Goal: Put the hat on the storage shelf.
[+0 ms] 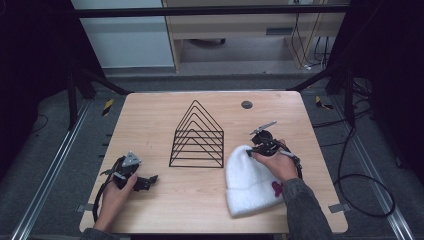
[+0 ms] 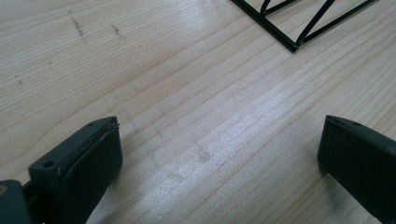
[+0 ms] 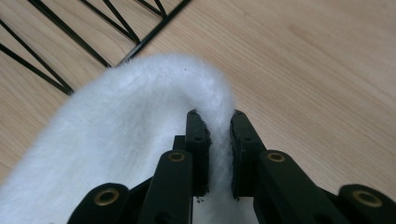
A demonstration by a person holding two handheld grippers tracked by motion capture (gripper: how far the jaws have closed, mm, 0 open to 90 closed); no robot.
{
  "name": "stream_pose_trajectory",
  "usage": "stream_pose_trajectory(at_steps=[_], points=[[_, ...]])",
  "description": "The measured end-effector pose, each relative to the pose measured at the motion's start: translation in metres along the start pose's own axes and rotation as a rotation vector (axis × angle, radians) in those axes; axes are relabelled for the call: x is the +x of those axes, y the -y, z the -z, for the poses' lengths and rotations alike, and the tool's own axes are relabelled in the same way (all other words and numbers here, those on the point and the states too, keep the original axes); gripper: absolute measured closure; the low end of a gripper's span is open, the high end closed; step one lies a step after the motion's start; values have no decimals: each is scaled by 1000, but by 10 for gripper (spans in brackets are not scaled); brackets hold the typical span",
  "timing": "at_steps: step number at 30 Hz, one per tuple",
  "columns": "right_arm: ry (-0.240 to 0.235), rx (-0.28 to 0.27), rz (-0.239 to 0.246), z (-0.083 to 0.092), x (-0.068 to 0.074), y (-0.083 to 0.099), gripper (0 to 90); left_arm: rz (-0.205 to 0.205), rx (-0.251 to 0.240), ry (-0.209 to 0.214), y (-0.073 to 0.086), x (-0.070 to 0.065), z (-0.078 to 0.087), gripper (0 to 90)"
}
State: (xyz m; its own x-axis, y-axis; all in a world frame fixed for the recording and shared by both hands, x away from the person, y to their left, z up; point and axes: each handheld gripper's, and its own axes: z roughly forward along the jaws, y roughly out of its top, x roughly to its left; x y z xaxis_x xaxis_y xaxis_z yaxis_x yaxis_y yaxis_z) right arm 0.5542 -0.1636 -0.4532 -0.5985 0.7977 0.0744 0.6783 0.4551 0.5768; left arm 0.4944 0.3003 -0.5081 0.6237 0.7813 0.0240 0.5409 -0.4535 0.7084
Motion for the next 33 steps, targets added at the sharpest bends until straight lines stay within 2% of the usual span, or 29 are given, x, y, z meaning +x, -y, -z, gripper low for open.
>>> stream_pose_trajectory(at_steps=[8,10,15,19,23,29,33], points=[[-34,-164,39,44,16,6,828,2,0,0,0,0,0,0],[-49,-199,31,55,20,10,828,2,0,1,0,0,0,0],[-54,-286,41,85,29,17,828,3,0,0,0,0,0,0],[-37,-341,52,108,32,19,830,3,0,0,0,0,0,0],[-59,-414,59,130,39,18,832,2,0,-3,0,0,0,0],[-63,-486,67,152,46,12,836,5,0,-4,0,-1,0,0],[-51,-510,101,163,51,3,836,8,0,-3,0,-1,0,0]])
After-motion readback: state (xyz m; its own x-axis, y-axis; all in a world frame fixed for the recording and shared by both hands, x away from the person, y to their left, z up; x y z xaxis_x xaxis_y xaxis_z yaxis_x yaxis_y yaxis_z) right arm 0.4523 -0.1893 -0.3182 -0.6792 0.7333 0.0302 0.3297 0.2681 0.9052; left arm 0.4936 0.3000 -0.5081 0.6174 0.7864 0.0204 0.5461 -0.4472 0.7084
